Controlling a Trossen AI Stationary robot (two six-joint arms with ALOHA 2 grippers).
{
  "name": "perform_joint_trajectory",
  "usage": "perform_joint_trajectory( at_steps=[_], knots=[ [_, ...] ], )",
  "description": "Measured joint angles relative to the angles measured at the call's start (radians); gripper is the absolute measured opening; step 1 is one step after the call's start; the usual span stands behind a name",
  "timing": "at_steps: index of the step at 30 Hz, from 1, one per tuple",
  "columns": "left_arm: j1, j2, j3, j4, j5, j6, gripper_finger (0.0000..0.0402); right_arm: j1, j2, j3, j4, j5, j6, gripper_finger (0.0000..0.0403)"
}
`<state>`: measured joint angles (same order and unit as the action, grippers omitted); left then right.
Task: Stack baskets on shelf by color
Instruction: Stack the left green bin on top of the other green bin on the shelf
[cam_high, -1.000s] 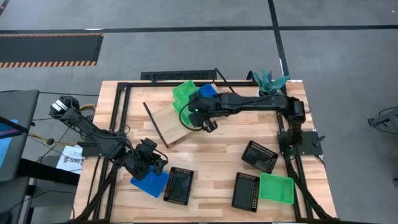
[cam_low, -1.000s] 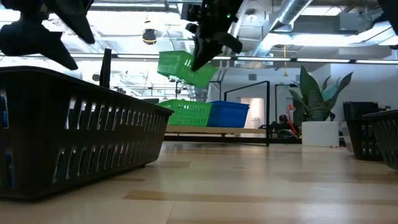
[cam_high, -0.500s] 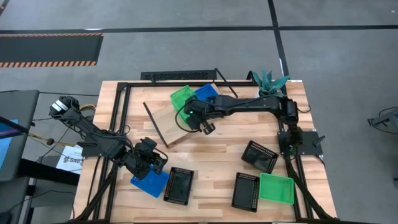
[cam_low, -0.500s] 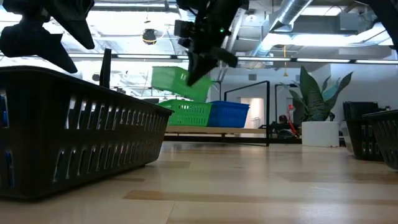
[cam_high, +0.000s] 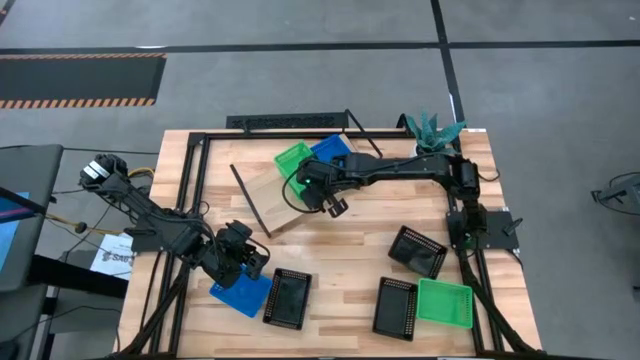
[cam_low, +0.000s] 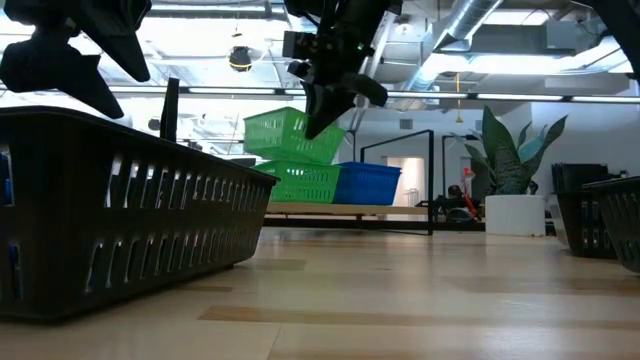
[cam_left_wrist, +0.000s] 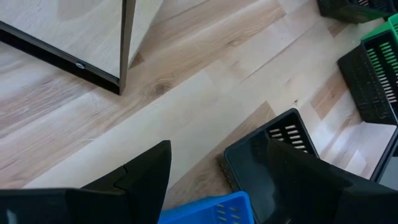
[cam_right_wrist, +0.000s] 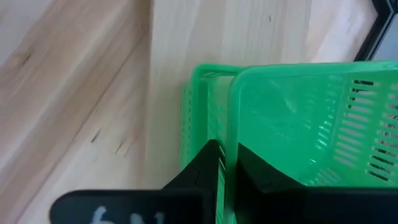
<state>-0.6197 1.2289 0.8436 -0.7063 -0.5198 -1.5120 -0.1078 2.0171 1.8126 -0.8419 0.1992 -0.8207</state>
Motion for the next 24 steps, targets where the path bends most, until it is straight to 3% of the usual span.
perform_joint_trajectory(
  at_steps=[24],
  knots=[
    [0.0, 0.0, 0.0, -0.003, 0.0, 0.001, 0.0253, -0.026, 0.0, 0.0, 0.006, -0.02, 0.008, 0.0052]
  ],
)
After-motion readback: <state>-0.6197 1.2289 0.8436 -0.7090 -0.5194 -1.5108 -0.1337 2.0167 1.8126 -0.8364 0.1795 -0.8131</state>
